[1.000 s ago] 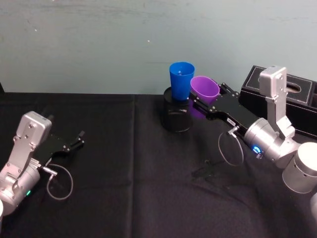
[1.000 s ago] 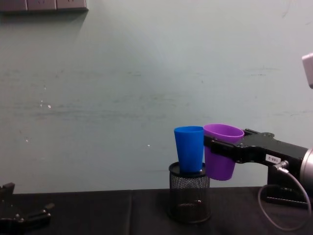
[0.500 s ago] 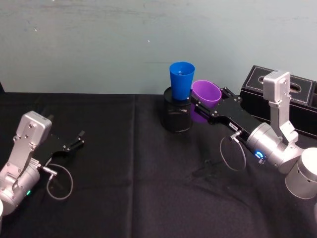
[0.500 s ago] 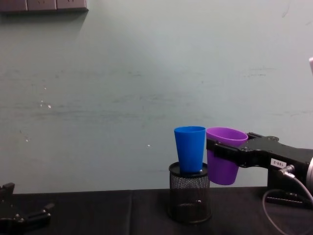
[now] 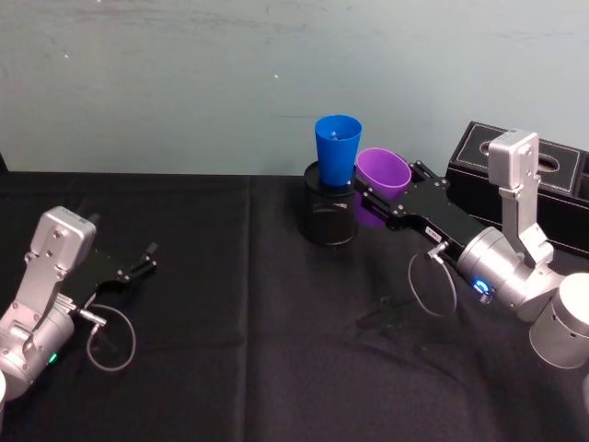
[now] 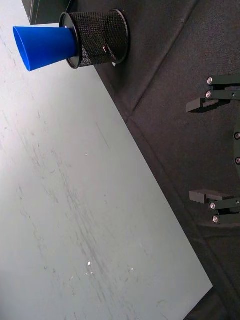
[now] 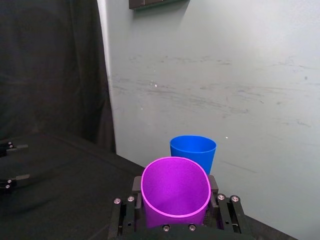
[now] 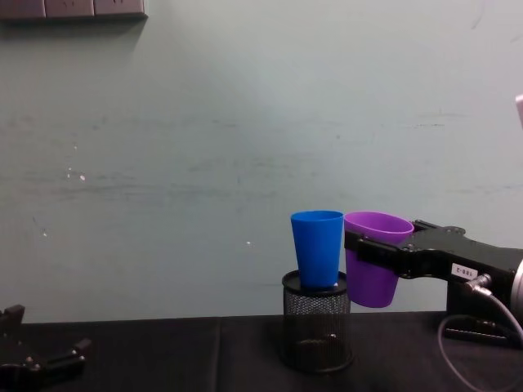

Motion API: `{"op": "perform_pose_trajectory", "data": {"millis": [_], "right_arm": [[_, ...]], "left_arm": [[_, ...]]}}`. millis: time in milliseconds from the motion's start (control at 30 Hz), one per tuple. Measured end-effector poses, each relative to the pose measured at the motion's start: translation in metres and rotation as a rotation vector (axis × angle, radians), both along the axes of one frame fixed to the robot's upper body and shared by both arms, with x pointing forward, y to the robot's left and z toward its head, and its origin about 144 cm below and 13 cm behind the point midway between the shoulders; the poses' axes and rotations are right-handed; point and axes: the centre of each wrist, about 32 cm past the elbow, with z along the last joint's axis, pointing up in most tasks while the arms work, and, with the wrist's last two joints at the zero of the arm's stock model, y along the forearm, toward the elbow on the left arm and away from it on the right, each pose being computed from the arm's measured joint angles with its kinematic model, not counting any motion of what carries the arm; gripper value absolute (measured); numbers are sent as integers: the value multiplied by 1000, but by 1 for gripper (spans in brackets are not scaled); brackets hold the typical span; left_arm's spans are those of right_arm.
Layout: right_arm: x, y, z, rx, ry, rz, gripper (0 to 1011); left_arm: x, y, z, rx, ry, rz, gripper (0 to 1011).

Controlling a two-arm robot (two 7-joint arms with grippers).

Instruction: Pick up one cup with a gripper and tap it against the other cup.

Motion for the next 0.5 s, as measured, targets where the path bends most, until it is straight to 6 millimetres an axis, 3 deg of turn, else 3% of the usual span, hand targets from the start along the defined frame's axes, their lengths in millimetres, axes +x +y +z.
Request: {"op": "perform_pose_trajectory", "data": {"millis": [500], "right_arm": [[0, 0, 0, 0, -1, 0, 732]], "left_arm": [[0, 0, 0, 0, 0, 0, 1011]]}}
